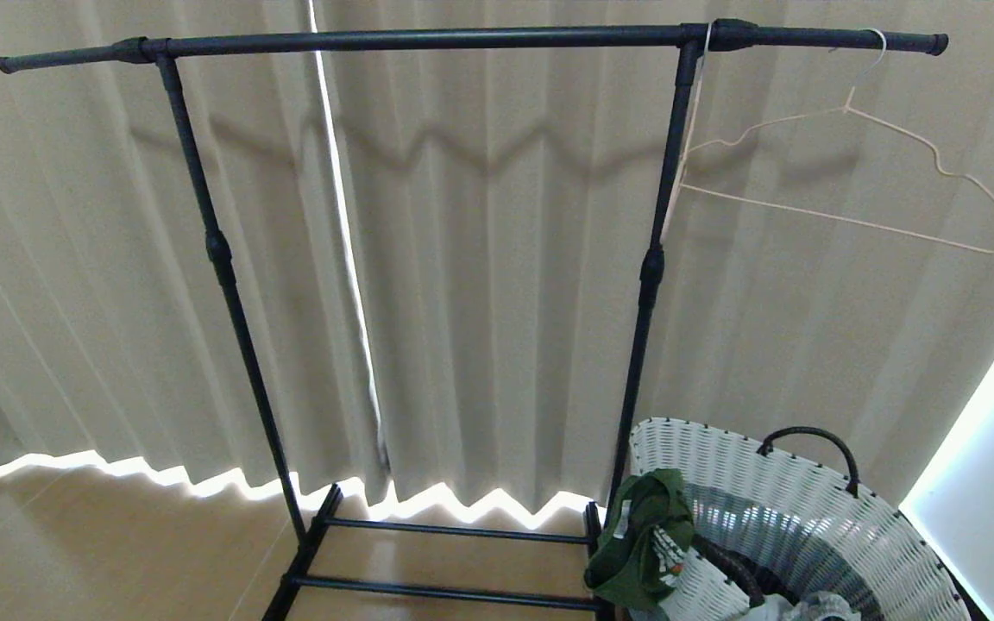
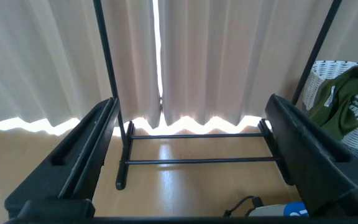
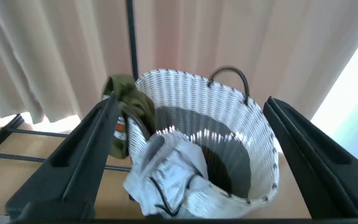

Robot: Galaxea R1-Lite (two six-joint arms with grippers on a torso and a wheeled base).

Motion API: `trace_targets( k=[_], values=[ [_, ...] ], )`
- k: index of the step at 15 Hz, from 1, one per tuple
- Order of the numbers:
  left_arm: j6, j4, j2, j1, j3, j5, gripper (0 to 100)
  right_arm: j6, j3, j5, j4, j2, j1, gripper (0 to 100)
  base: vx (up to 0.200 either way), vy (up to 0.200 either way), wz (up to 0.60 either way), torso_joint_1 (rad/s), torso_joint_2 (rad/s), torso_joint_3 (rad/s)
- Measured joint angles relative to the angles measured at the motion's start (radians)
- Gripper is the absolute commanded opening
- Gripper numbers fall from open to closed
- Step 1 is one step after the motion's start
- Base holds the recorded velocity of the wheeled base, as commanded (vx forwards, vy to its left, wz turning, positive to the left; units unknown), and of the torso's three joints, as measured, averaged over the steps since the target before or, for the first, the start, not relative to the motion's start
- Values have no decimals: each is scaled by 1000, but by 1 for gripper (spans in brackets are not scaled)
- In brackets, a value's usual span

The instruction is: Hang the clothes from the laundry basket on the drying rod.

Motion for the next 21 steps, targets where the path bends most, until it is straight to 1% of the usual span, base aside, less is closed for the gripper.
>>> trace_targets(
  k=[2,5,8,10,12,14,16,19,21],
  values=[
    [-1,-1,0,1,0,0,100,-10,0,1,2,0,1,100,0,0,0,0,0,0],
    [-1,-1,0,1,0,0,100,-22,0,9,2,0,0,100,200,0,0,-4,4,2],
    [1,0,0,0,1,0,100,-39,-11,12,18,0,0,100,0,0,0,0,0,0],
    [1,-1,0,1,1,0,100,-118,-40,11,36,14,6,100,0,0,0,0,0,0],
    [1,-1,0,1,1,0,100,-202,-71,7,68,78,15,100,0,0,0,0,0,0],
    [1,0,0,1,1,0,100,-277,-92,4,77,180,20,100,0,0,0,0,0,0],
    [1,0,0,1,1,0,100,-338,-108,-2,79,345,22,100,0,0,0,0,0,0],
    [1,0,0,1,0,0,100,-447,-123,-17,51,670,21,100,0,0,0,0,0,0],
    [0,0,0,1,0,0,100,-514,-125,-23,-25,892,21,100,0,0,0,0,0,0]
  ],
)
